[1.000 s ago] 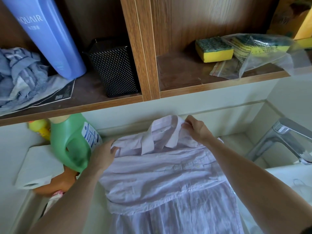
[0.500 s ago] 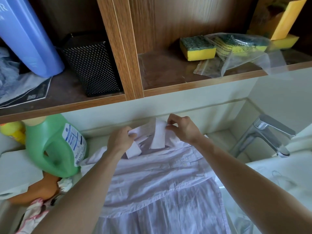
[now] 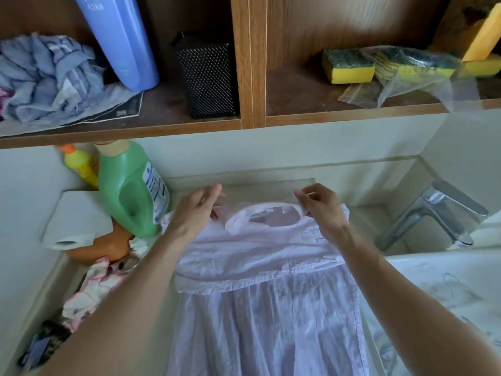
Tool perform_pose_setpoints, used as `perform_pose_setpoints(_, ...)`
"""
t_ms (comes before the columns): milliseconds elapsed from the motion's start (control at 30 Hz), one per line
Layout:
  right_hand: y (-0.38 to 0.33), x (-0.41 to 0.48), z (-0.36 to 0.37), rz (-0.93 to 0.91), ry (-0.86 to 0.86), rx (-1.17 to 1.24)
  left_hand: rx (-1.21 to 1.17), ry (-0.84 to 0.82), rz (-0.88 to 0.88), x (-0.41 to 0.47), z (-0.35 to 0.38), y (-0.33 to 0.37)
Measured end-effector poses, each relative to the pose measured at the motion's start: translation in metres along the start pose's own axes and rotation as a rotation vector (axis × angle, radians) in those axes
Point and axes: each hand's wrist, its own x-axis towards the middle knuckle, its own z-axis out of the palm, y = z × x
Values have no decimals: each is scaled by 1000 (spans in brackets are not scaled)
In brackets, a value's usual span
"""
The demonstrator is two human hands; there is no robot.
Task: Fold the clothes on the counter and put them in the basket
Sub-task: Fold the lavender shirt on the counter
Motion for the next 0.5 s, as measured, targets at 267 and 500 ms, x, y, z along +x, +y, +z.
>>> perform_pose_setpoints(267,78,-90,-9,252,168,-224,78,-167,-421,-83,31,-90)
perform_pose_setpoints(500,72,-91,4,462,51,-71,-333,27,-573,-80,42,-76)
